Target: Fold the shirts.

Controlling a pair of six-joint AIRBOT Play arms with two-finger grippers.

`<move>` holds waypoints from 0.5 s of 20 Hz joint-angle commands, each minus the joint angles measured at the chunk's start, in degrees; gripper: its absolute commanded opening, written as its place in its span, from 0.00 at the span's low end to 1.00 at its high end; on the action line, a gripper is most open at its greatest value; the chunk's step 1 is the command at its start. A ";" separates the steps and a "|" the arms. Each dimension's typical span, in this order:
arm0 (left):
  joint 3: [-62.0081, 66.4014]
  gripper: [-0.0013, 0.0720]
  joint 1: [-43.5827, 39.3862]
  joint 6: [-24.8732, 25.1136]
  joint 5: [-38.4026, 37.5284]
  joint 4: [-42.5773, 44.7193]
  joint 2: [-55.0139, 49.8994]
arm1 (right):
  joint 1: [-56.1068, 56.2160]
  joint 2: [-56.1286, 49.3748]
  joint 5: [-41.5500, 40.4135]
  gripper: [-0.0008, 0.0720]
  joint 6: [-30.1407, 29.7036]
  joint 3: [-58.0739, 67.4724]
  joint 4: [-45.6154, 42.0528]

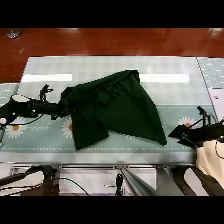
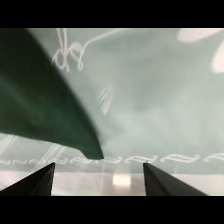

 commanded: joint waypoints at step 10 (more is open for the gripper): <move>0.31 0.06 -0.31 0.35 -0.37 -0.39 -0.02 | 0.02 -11.52 -7.41 0.88 -8.22 -3.74 14.75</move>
